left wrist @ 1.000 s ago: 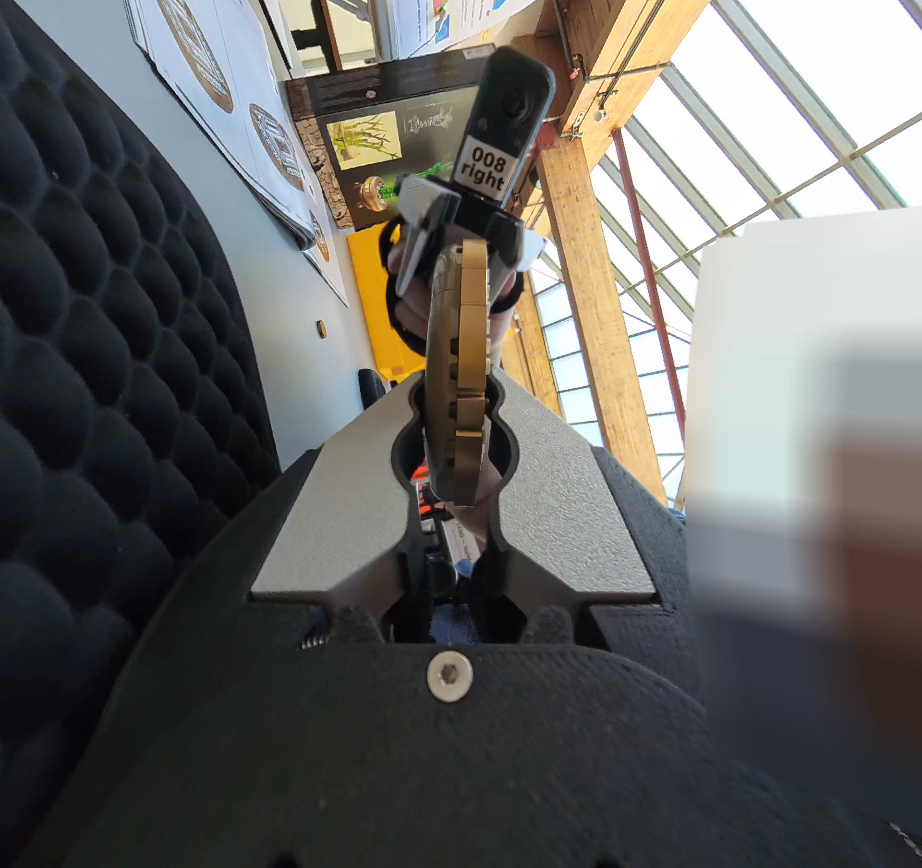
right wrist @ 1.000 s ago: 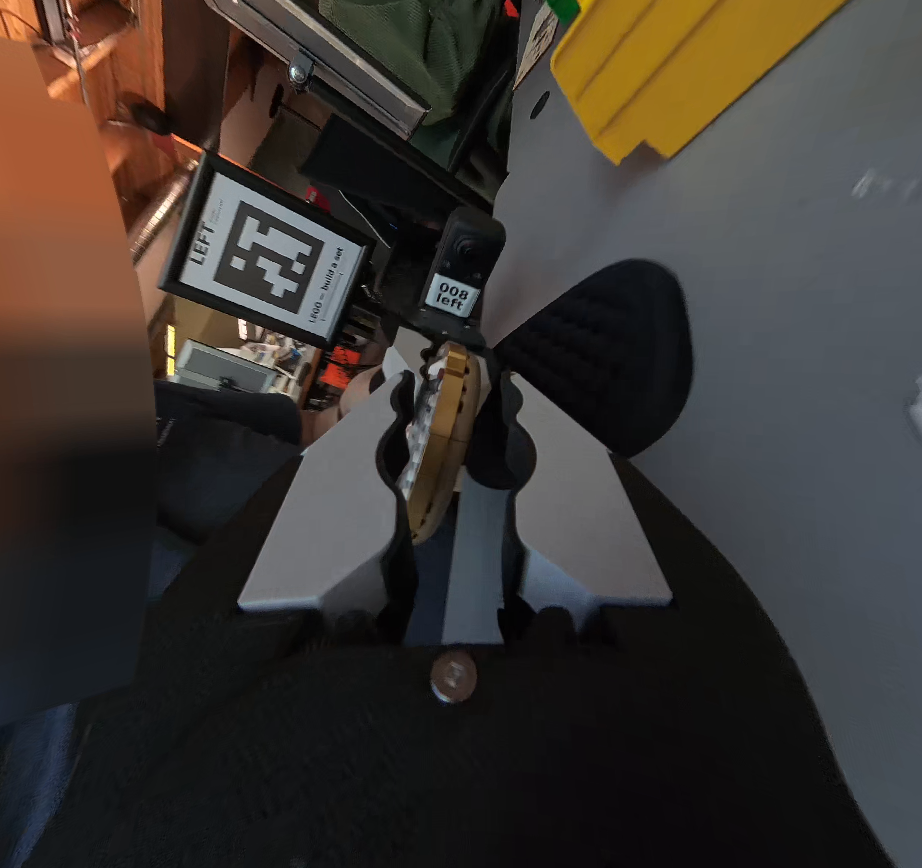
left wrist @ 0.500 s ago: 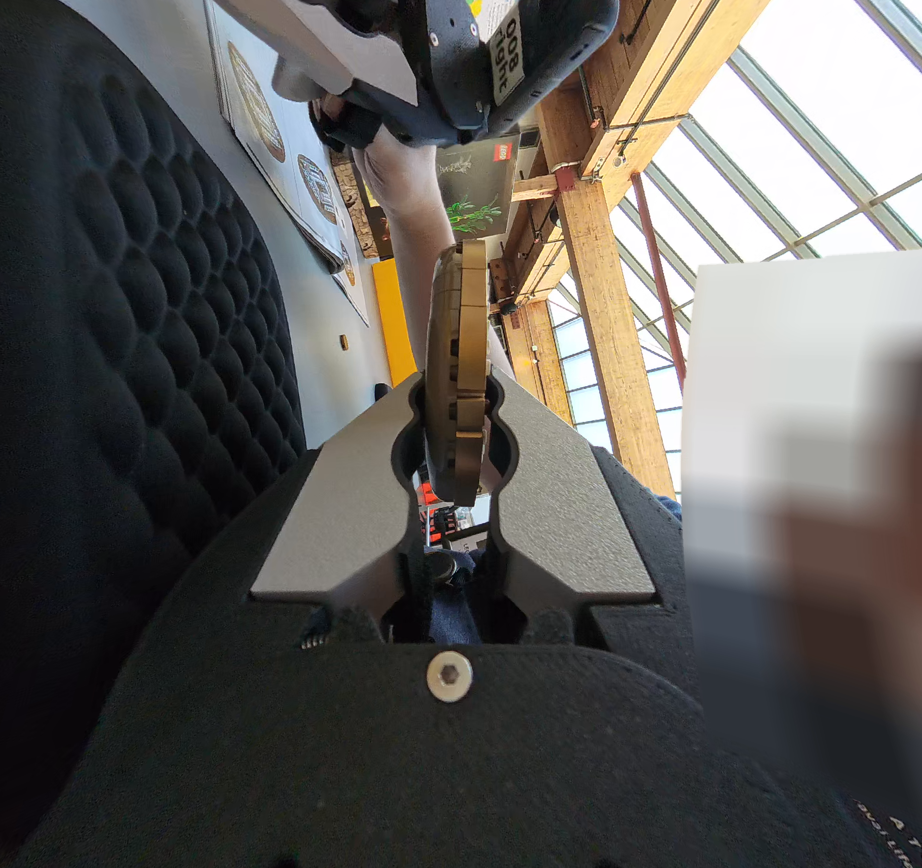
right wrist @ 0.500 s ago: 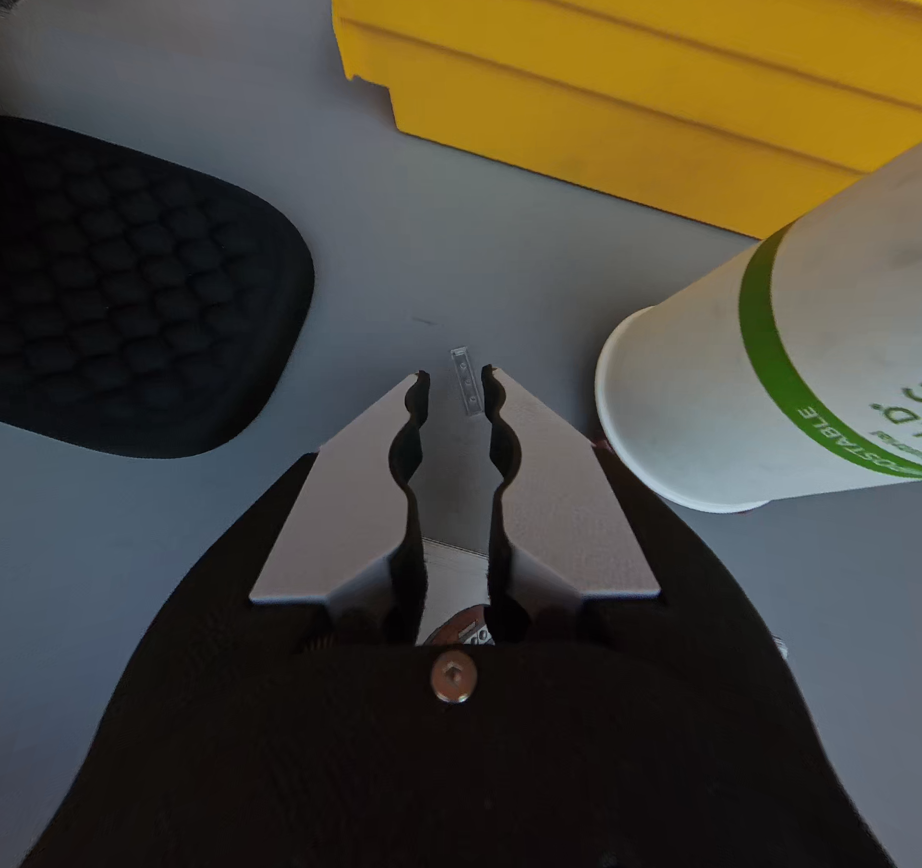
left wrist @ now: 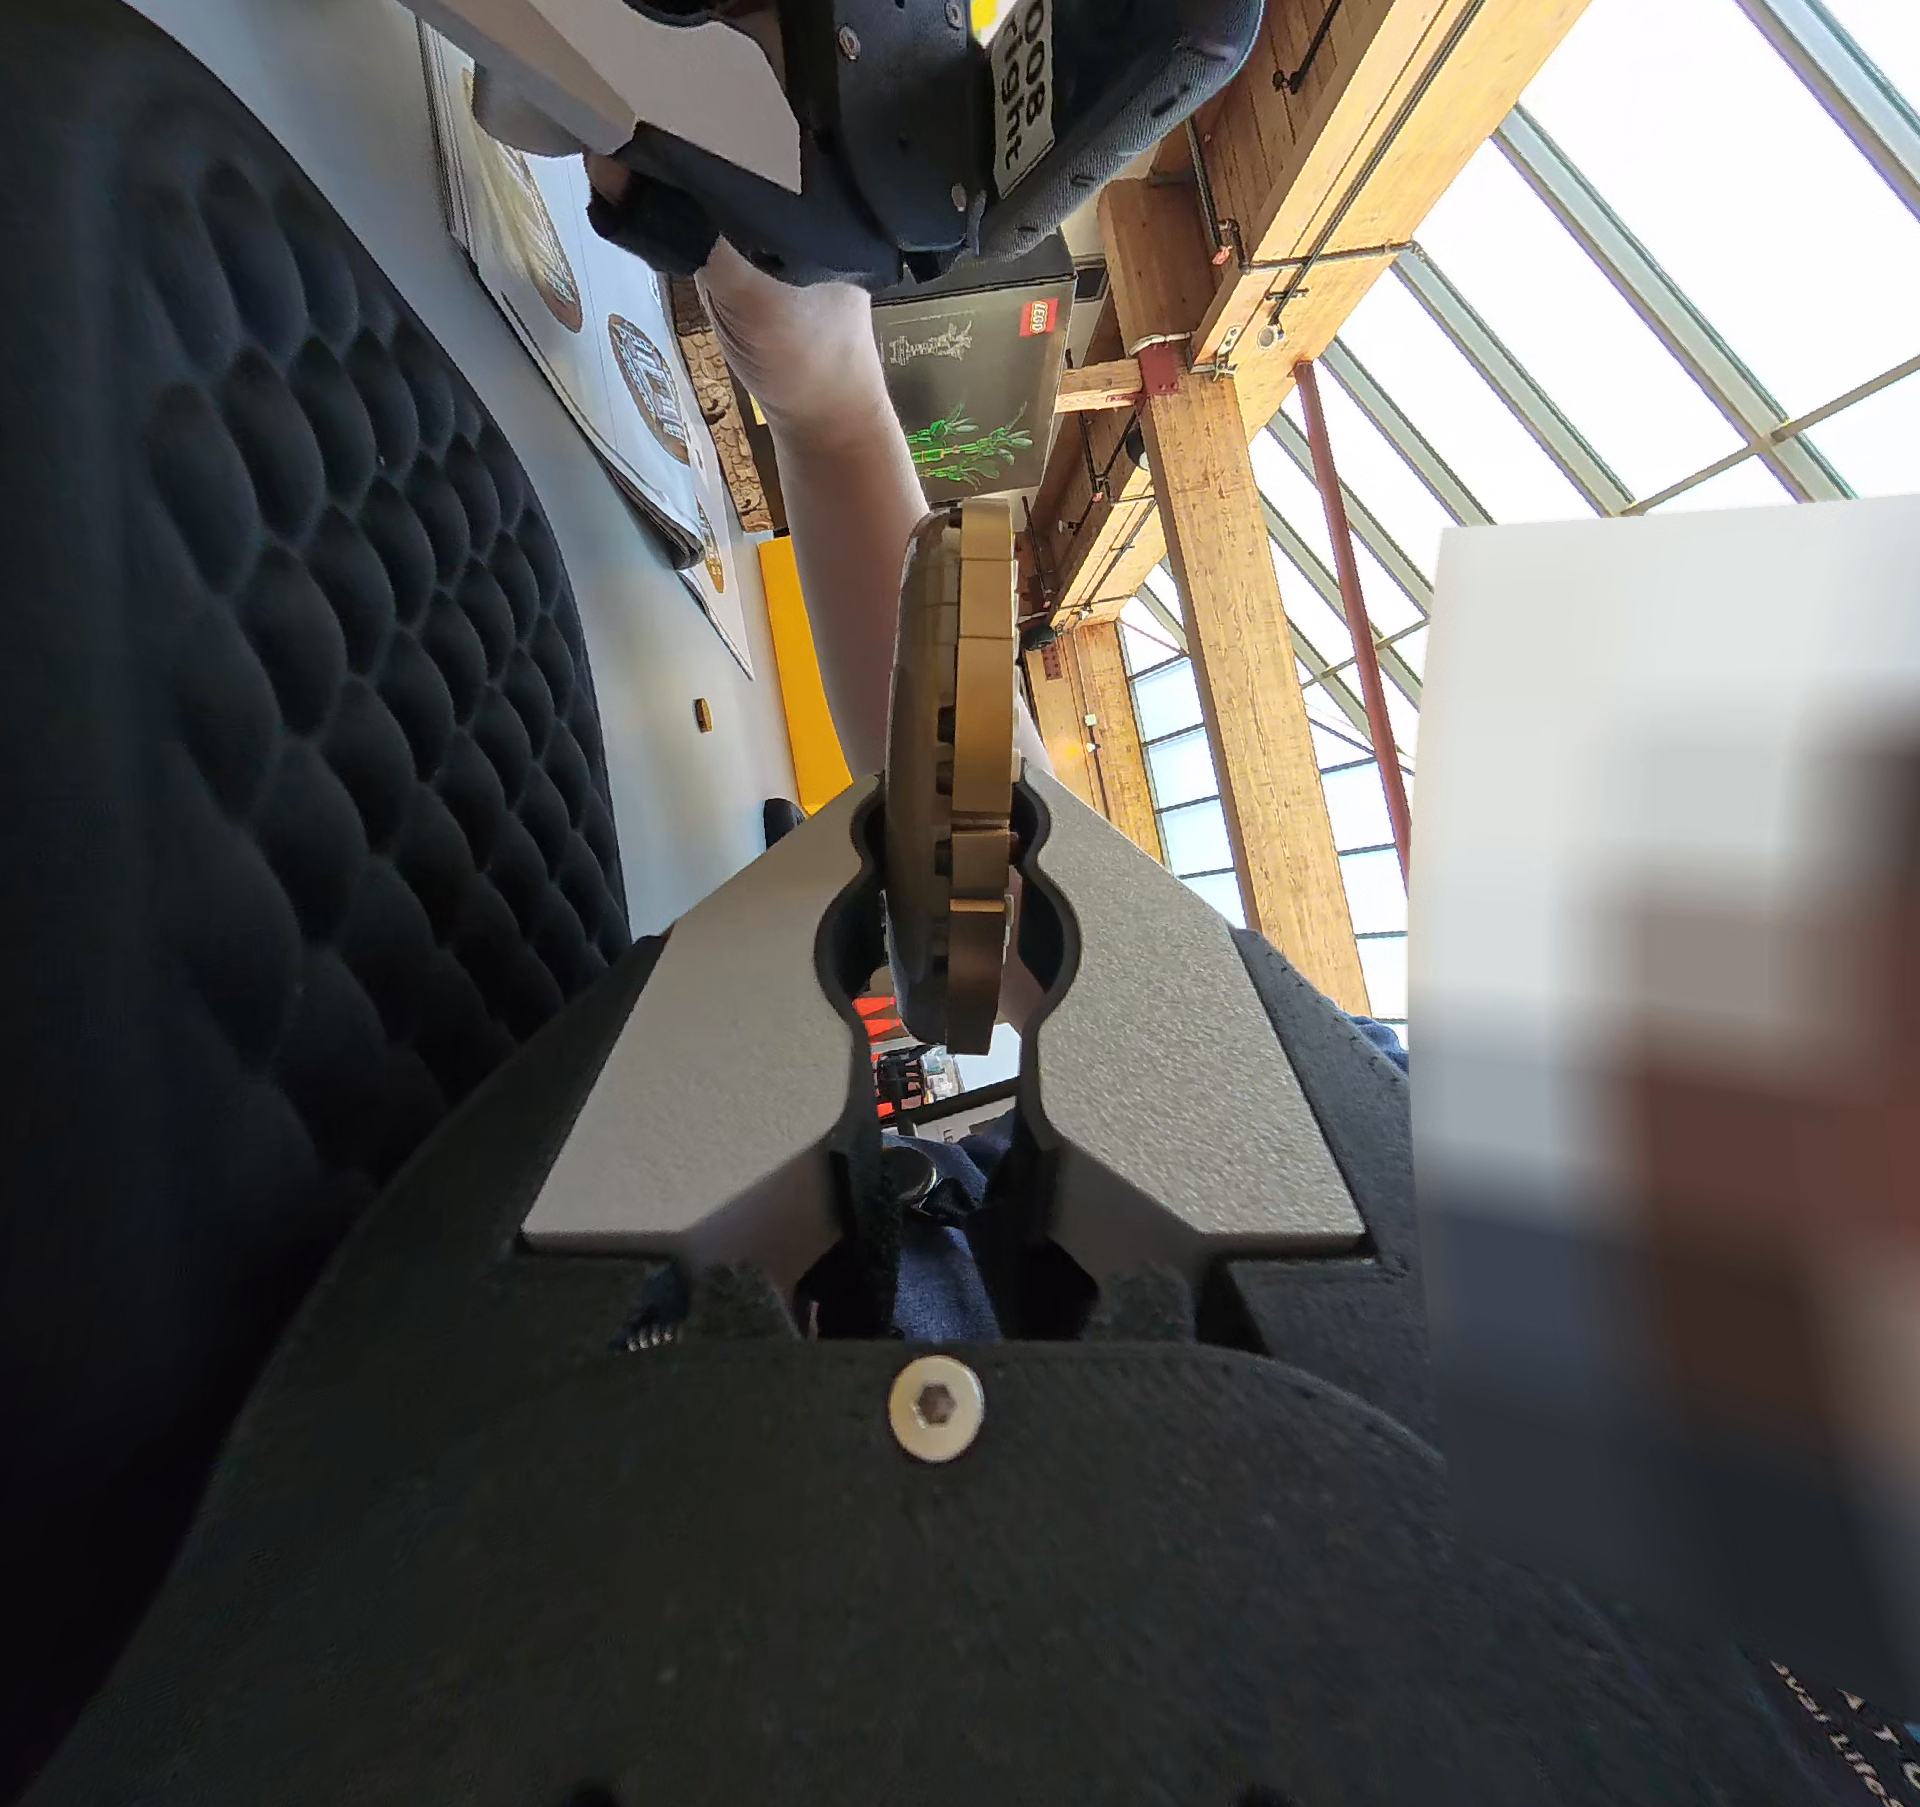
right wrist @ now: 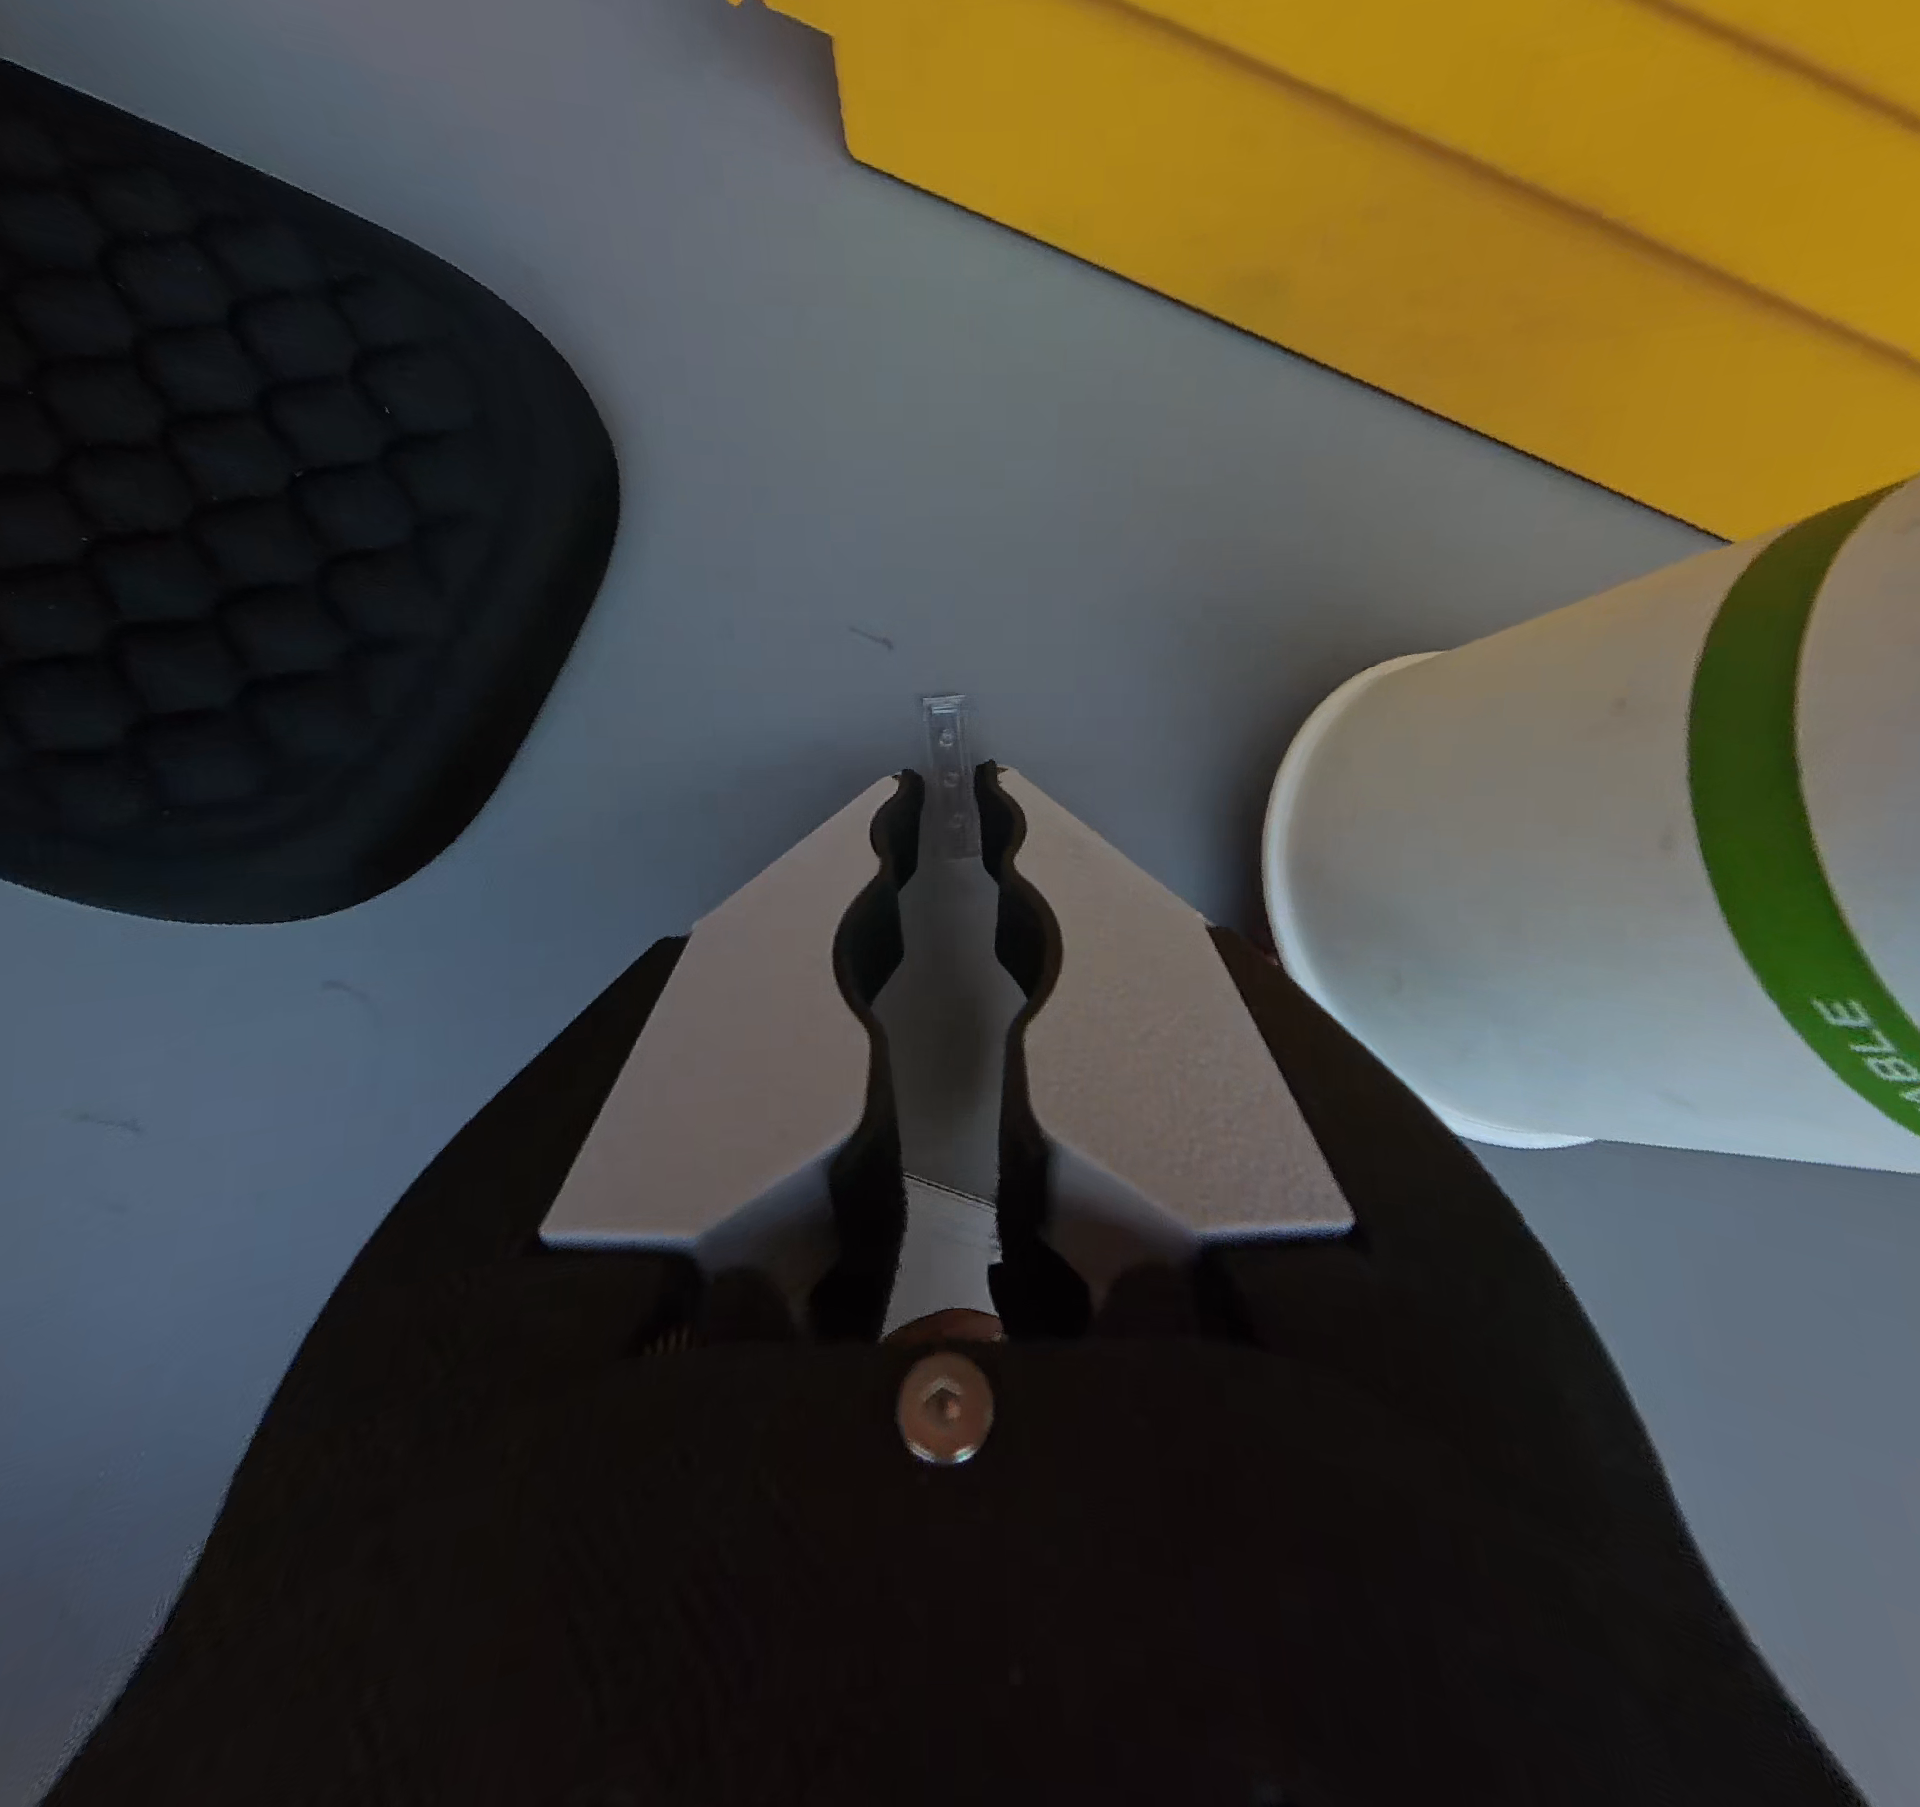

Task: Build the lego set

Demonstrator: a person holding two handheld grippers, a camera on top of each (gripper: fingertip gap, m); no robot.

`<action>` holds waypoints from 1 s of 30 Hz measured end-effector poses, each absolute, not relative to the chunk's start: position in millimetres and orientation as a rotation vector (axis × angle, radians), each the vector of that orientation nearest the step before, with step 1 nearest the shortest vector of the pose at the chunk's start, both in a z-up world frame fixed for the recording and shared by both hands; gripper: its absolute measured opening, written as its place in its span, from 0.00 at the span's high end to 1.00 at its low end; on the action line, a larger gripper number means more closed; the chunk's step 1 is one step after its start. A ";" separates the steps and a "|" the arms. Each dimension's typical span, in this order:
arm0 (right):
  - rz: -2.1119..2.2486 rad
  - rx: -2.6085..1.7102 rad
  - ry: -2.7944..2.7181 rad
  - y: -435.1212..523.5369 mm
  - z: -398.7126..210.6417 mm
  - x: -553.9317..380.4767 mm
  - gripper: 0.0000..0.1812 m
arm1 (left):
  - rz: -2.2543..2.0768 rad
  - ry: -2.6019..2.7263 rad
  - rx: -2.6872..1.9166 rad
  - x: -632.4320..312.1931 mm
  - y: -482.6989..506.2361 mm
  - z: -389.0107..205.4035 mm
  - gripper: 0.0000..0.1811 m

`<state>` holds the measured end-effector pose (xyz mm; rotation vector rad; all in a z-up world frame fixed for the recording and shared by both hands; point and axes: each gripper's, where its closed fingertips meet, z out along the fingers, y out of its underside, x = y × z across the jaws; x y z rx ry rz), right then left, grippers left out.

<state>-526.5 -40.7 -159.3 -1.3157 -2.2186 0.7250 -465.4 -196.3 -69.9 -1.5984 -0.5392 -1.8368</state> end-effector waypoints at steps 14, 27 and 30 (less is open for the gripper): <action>0.648 -1.269 -2.278 -50.1 -157.8 -520.1 0.97 | -1.850 -0.551 -1.596 -464.3 -196.8 -73.9 0.90; 0.800 -1.453 -2.204 -42.6 -161.0 -514.6 0.96 | -1.858 -0.544 -1.592 -461.7 -199.3 -72.2 0.90; 0.825 -1.525 -2.190 -44.2 -161.0 -513.8 0.96 | -1.852 -0.544 -1.598 -461.8 -199.5 -73.1 0.90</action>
